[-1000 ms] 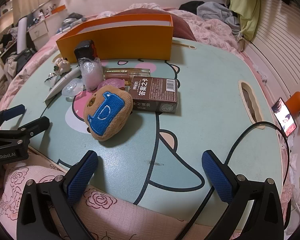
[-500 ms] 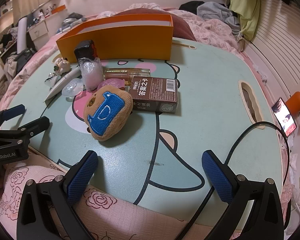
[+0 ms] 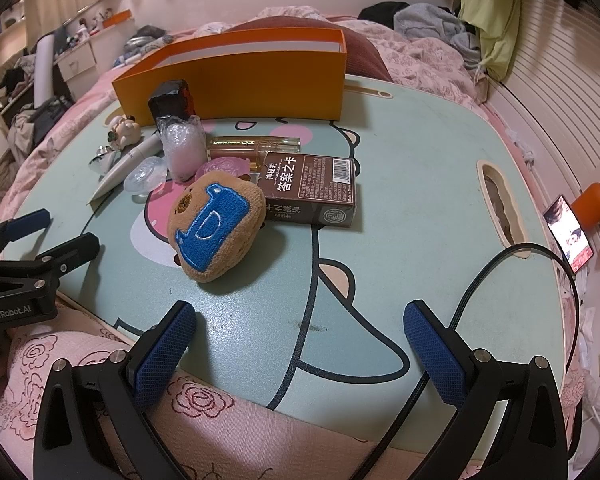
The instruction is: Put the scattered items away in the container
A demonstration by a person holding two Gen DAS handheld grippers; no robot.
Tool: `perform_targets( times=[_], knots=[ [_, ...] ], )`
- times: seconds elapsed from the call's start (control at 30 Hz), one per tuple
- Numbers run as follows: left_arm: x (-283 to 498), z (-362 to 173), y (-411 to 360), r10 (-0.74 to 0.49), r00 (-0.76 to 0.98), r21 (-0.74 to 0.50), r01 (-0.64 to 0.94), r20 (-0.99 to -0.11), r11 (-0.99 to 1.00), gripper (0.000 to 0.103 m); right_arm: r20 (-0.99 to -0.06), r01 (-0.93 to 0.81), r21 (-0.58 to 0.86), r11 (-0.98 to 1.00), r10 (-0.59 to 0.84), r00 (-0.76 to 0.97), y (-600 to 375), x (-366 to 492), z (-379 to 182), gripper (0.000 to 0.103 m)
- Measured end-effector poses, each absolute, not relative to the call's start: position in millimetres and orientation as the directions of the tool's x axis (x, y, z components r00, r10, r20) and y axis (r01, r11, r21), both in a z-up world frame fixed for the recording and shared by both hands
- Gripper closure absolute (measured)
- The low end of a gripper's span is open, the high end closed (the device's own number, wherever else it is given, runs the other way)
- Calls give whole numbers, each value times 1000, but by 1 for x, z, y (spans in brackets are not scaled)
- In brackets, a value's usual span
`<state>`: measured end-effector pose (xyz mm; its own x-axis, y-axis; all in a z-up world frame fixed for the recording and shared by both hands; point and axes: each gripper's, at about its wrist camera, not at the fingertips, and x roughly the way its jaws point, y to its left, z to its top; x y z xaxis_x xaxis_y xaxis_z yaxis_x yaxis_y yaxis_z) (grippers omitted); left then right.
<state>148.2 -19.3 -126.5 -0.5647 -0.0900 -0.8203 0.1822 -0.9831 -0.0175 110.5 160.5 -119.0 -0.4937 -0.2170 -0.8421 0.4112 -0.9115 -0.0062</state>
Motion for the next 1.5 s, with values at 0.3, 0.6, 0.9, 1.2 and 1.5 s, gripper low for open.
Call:
perform_targets(
  times=[0.3, 0.6, 0.9, 1.2, 1.5],
  knots=[
    [160, -107, -29, -15, -651, -112, 153, -759, -982, 0, -842, 411, -3, -912, -220, -493, 161, 111, -118, 0],
    [135, -101, -38, 24, -681, -144, 121, -732, -982, 50, -841, 411, -1, -912, -221, -493, 161, 112, -118, 0],
    [111, -102, -46, 62, -666, -191, 123, -744, -974, 71, -841, 411, 0, -911, -223, -493, 162, 111, -119, 0],
    [87, -116, -39, 37, -624, -144, 122, -781, -982, 75, -841, 412, 0, -911, -223, -493, 162, 111, -119, 0],
    [96, -113, -48, 79, -665, -205, 114, -742, -972, 91, -841, 412, 1, -911, -224, -493, 162, 111, -119, 0]
  ],
)
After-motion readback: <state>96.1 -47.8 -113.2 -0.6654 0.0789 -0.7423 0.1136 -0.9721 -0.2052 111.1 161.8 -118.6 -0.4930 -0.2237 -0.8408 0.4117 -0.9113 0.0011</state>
